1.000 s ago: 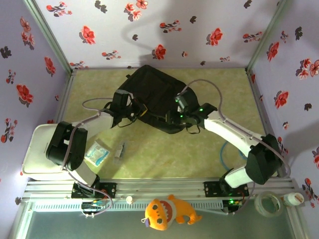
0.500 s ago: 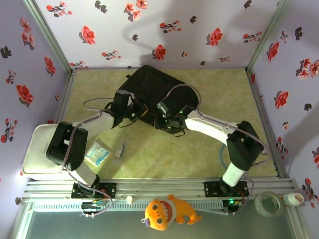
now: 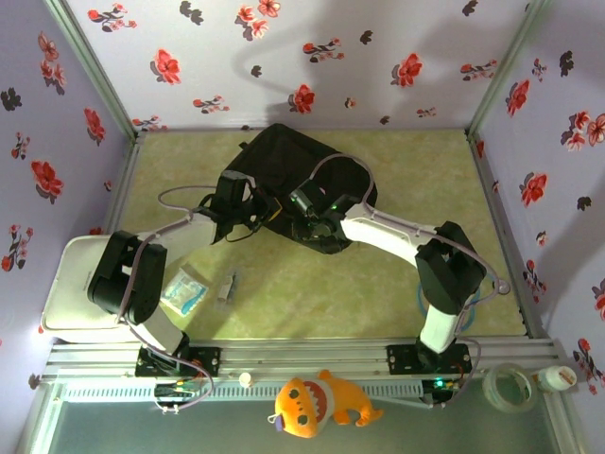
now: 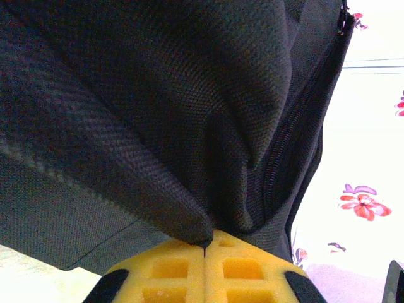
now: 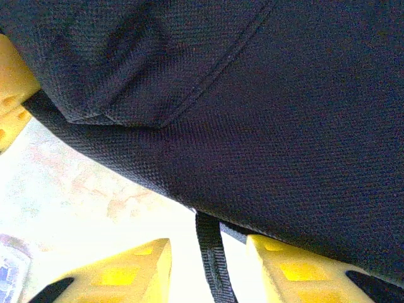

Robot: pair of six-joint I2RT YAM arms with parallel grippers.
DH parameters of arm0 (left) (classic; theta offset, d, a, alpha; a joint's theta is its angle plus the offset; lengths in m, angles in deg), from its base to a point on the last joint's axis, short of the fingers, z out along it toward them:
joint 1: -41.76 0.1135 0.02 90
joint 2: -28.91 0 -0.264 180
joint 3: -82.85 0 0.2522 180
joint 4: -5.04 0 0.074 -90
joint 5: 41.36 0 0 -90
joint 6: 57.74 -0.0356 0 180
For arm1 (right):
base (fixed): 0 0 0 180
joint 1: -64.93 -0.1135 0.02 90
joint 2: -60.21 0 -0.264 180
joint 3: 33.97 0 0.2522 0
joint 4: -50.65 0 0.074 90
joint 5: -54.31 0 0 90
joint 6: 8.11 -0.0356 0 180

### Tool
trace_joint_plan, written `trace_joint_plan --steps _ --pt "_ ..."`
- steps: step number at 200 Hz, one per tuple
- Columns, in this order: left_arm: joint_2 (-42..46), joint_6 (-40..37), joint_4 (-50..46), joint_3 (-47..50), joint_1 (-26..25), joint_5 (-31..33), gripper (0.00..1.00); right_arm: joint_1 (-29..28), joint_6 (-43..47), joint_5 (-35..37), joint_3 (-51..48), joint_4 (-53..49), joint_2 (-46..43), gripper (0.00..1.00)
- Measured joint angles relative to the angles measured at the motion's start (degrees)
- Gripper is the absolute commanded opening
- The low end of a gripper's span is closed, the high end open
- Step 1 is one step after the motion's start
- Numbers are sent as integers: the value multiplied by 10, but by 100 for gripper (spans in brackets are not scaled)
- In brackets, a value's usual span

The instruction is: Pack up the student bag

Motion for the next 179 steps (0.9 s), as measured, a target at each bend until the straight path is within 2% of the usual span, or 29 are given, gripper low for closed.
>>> trace_joint_plan --steps 42,89,124,179 --pt "0 0 0 0 0 0 0 0 8 9 7 -9 12 26" --pt "0 -2 -1 -1 0 0 0 0 13 35 8 -24 15 1" --pt "0 -8 -10 -7 3 -1 0 -1 16 59 -12 -21 0 0" --pt "0 -21 -21 -7 17 -13 0 22 16 89 -106 -31 -98 0"
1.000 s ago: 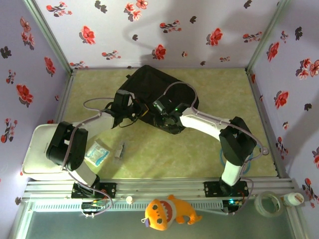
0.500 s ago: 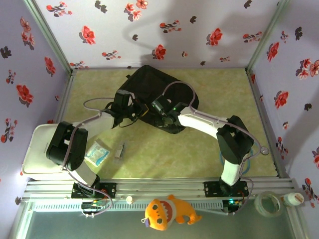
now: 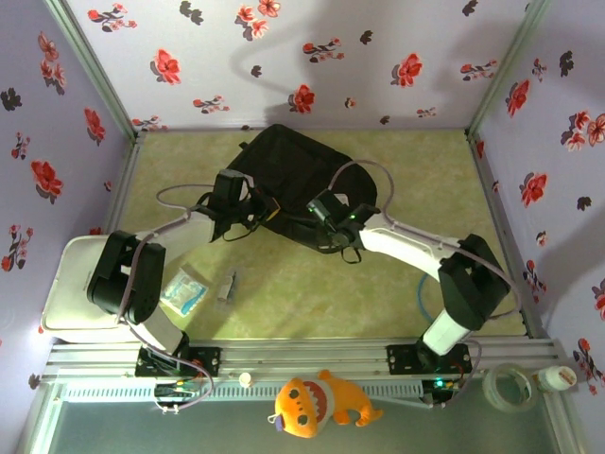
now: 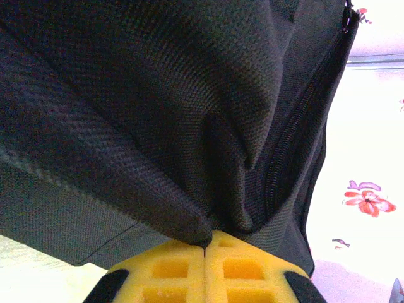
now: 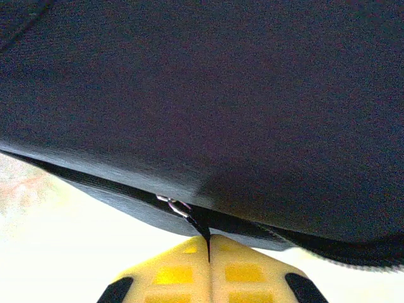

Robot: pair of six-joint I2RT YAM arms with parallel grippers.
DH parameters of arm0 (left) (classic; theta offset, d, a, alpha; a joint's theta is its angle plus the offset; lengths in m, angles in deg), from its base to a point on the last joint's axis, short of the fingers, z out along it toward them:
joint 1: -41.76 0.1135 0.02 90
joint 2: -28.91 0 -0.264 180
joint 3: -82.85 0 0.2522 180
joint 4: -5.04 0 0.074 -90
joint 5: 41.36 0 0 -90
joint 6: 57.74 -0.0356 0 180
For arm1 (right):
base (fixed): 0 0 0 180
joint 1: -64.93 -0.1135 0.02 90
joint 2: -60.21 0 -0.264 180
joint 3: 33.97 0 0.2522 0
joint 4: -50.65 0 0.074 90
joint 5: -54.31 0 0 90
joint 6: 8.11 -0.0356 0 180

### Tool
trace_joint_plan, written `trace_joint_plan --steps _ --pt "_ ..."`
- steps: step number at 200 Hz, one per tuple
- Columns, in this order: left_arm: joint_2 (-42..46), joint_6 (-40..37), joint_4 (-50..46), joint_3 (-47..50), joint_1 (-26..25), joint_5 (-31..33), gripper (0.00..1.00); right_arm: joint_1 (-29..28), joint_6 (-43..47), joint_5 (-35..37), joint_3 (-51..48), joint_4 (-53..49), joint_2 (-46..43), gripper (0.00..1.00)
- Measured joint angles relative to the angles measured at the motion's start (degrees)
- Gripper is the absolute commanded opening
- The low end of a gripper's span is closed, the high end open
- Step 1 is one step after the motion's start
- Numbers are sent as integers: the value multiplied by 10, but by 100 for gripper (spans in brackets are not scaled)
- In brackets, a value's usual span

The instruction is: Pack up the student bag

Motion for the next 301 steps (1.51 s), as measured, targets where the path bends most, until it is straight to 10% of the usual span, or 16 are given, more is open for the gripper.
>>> trace_joint_plan --steps 195,246,301 --pt "-22 -47 -22 -16 24 -9 0 109 -20 -16 -47 -34 -62 0" --pt "-37 -78 -49 -45 61 -5 47 93 14 -96 -22 -12 -33 0" --pt "14 -83 -60 13 105 20 67 31 44 -137 77 4 56 0"
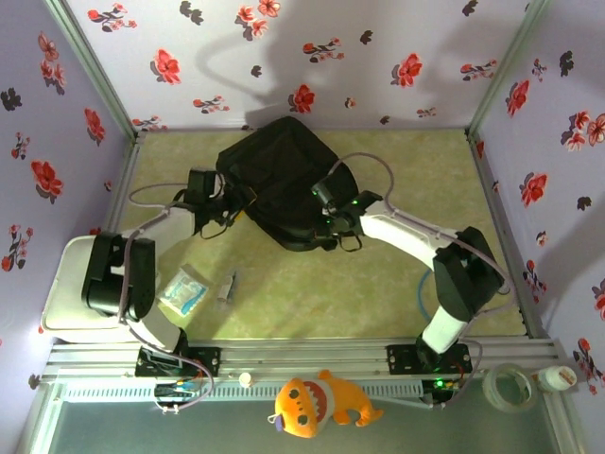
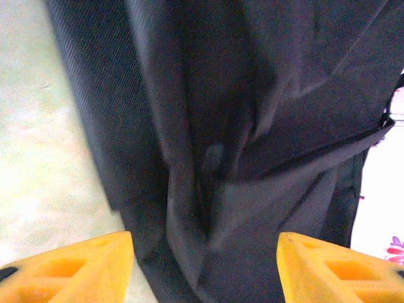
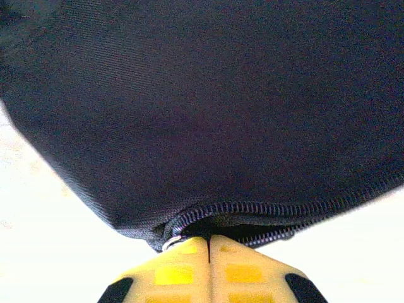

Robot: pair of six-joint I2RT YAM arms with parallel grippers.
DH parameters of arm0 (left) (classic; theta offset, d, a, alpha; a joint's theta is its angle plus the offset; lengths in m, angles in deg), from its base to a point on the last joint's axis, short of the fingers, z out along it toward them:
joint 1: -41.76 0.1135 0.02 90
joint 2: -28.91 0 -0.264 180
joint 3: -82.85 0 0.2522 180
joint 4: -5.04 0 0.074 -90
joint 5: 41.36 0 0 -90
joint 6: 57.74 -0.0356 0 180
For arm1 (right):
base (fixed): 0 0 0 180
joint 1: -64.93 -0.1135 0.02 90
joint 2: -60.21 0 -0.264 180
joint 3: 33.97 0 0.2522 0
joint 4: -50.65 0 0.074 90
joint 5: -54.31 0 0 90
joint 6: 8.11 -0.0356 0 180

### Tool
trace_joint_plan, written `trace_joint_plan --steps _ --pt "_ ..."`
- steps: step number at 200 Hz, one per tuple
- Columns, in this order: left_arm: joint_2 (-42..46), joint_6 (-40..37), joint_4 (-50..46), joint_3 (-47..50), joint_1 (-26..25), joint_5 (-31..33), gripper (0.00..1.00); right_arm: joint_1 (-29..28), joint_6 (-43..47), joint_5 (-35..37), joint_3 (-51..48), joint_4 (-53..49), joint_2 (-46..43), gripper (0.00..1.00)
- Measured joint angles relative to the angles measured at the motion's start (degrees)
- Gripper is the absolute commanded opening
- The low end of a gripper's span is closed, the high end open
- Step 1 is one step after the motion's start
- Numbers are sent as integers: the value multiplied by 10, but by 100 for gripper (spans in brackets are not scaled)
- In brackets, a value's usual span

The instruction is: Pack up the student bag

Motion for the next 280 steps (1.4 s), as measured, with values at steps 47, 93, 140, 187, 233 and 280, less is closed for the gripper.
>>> trace_joint_plan --steps 47,93,140,187,233,280 --pt "65 56 37 94 -6 2 75 -33 8 -34 90 19 73 0" --pt "66 101 79 103 -45 -10 68 -45 8 -55 101 34 89 0" --pt "22 118 98 82 -62 -12 41 -46 6 -59 100 38 89 0" --pt "2 112 89 66 -68 -6 17 -47 -3 -59 93 42 89 0" --pt "-16 98 80 59 -69 -6 0 -47 -19 -40 58 52 75 0" --pt "-17 77 57 43 -67 -9 0 -42 -54 2 -11 60 12 0"
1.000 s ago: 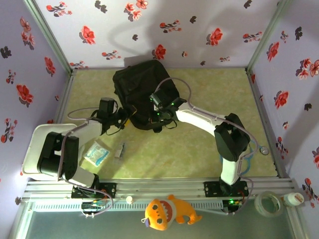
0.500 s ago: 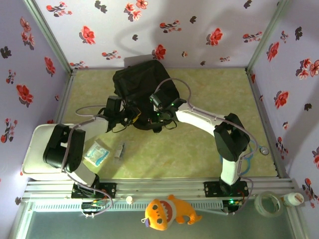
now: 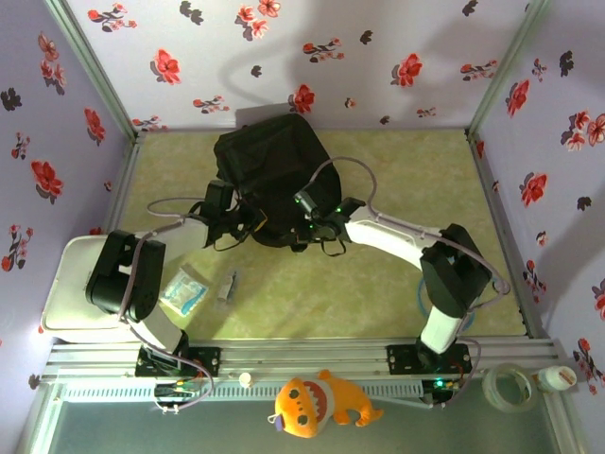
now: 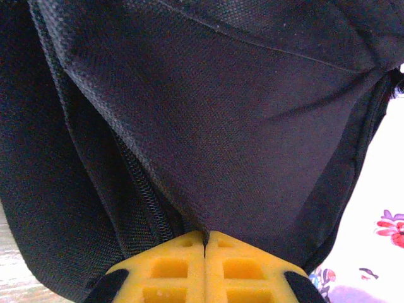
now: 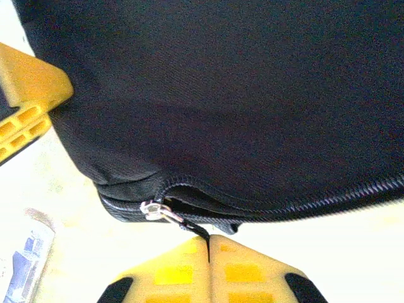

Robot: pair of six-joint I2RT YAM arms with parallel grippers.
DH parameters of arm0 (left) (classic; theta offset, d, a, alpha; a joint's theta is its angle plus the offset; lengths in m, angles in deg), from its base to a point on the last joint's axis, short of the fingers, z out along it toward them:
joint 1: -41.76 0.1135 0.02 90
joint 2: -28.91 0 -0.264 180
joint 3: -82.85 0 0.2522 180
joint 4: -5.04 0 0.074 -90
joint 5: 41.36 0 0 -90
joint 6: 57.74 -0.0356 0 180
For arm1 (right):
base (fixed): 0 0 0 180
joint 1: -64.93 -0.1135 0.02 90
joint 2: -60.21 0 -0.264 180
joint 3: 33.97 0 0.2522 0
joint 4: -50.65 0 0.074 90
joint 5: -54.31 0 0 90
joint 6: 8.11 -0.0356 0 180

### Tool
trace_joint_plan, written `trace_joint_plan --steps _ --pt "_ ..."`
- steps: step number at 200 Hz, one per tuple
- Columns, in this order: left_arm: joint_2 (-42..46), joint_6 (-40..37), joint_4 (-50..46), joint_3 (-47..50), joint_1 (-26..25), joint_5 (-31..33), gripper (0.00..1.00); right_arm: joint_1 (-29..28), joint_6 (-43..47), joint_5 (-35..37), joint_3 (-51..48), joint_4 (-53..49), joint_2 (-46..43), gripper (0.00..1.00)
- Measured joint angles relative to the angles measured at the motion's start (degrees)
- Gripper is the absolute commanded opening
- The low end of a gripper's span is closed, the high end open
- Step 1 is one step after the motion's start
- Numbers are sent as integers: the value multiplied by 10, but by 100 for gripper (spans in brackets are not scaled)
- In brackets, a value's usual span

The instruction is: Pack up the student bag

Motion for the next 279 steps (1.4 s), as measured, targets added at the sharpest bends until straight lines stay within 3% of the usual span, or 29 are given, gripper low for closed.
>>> trace_joint_plan --steps 112,165,232,279 --pt "9 -43 -33 -23 -4 -35 0 49 -84 46 -56 10 -51 0" --pt "11 -54 -41 -29 -7 -43 0 51 -79 35 -102 45 -93 0" --pt "12 -67 -72 -67 -8 -37 0 33 7 -31 -129 88 -154 0" --pt "10 -68 -76 -75 -12 -22 0 29 -16 35 -129 62 -147 0"
